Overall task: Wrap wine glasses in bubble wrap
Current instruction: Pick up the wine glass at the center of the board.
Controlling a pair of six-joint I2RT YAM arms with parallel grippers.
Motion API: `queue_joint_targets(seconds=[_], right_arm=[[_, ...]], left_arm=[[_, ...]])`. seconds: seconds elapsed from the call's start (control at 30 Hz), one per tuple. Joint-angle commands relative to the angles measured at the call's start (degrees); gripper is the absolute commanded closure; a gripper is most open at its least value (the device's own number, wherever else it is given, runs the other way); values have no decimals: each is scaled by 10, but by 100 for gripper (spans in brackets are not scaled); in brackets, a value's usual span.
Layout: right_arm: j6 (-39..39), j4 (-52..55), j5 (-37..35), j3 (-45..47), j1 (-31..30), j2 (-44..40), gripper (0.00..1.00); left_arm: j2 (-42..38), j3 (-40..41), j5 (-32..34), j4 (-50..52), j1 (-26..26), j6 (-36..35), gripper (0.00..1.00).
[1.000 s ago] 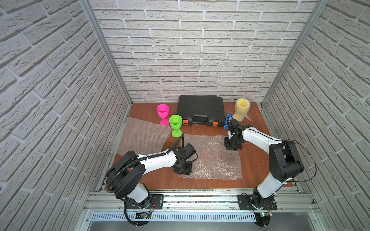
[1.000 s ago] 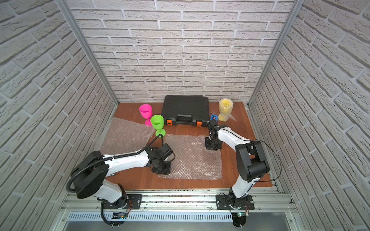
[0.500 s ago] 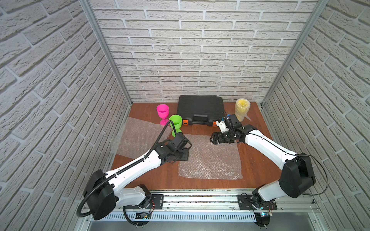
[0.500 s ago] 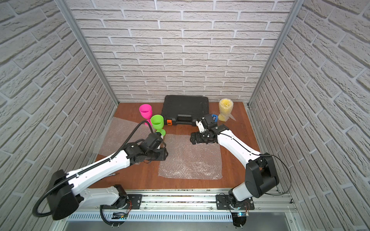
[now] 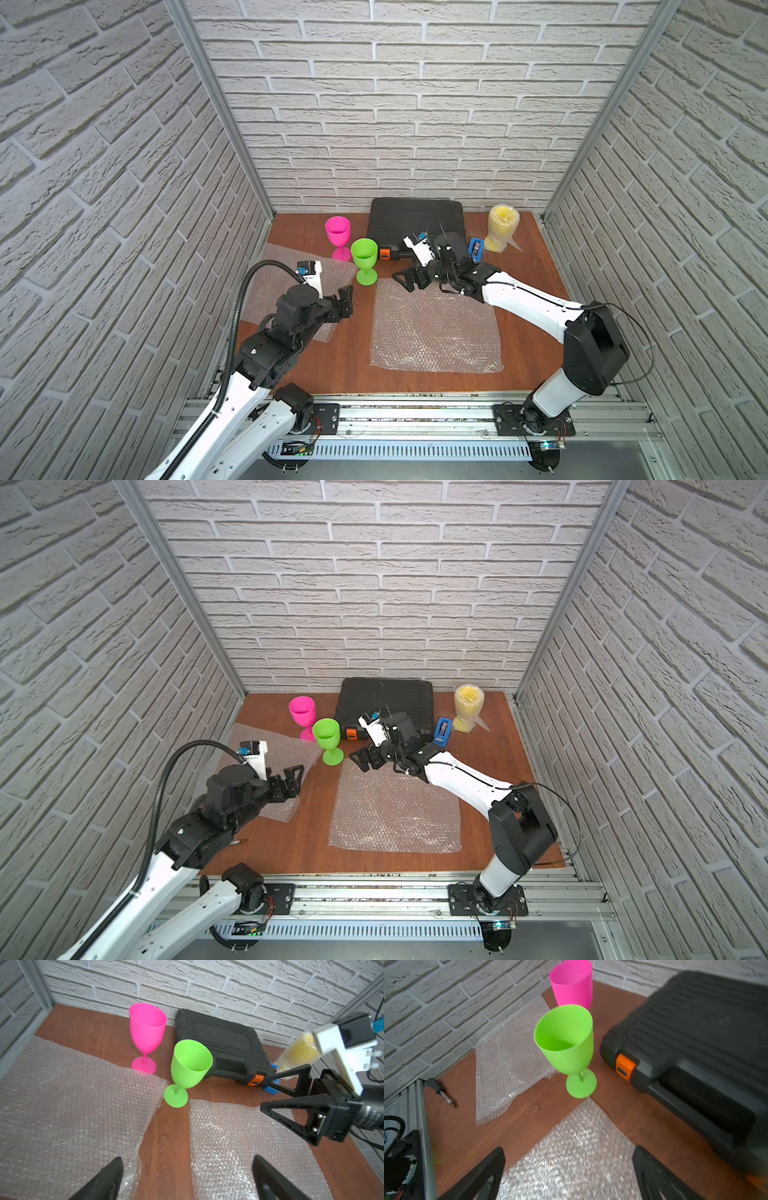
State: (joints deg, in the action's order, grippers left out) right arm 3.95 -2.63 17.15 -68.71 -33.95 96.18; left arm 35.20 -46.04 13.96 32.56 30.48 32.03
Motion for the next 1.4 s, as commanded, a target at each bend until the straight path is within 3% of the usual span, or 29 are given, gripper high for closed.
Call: queue_joint_targets(seconds=[0.0,0.13,0.47,0.8,1.07,1.37], right_arm=[[-44,-191,44,-5,-8,45,4],[-52,-293,53,-26,-21,114,4],[2,-461,-29,-75,-37,264,2],[9,-491,-56,-165,-51,375,0],[18,-493,-63,-198,-52,400,8],[-2,-487,-56,-165,-53,343,21]], left_arm=[[-30,15,25,-18,-4,-34,4],[-65,26,40,-13,-6,-22,5],[-80,36,16,-25,-6,12,5],[-67,24,-10,-35,-7,18,6],[-60,21,-15,-30,-8,16,6],[-48,27,-19,-38,-8,20,6]])
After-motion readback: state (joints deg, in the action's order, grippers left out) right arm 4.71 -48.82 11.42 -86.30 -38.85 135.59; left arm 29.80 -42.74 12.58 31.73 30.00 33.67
